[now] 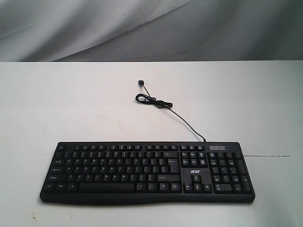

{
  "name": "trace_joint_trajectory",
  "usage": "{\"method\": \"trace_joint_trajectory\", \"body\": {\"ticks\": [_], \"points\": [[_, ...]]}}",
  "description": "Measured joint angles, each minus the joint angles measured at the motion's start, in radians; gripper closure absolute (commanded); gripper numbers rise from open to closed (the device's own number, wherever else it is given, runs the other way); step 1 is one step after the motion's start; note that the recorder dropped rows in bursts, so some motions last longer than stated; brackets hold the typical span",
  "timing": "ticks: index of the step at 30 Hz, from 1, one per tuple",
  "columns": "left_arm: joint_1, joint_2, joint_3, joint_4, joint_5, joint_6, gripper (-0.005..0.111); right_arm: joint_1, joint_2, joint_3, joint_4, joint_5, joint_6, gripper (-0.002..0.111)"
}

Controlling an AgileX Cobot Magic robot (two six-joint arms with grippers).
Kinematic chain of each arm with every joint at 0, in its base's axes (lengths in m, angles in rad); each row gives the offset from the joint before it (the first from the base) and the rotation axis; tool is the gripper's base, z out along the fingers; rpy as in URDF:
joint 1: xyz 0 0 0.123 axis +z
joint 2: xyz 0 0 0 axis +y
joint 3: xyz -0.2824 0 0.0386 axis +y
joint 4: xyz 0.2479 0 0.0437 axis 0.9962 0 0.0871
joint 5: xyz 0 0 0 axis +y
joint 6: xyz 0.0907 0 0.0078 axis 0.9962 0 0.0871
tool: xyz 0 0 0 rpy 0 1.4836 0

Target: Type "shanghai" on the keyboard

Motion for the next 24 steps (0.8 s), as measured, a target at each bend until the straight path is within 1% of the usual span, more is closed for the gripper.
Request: {"method": "trace_joint_trajectory", "body": {"ticks": [2,5,7,24], "points": [[0.0,0.0,0.0,0.0,0.0,0.0,0.107,0.0,0.0,0.0,-0.015,0.006,0.005,0.108],[0.0,0.0,0.0,0.0,0.0,0.0,0.107,0.0,0.0,0.0,-0.026,0.099,0.005,0.108],[0.0,0.0,0.0,0.0,0.0,0.0,0.107,0.0,0.0,0.0,-0.026,0.128,0.007,0.108],[0.0,0.0,0.0,0.0,0.0,0.0,0.107,0.0,0.0,0.0,-0.011,0.134,0.009,0.108]]}}
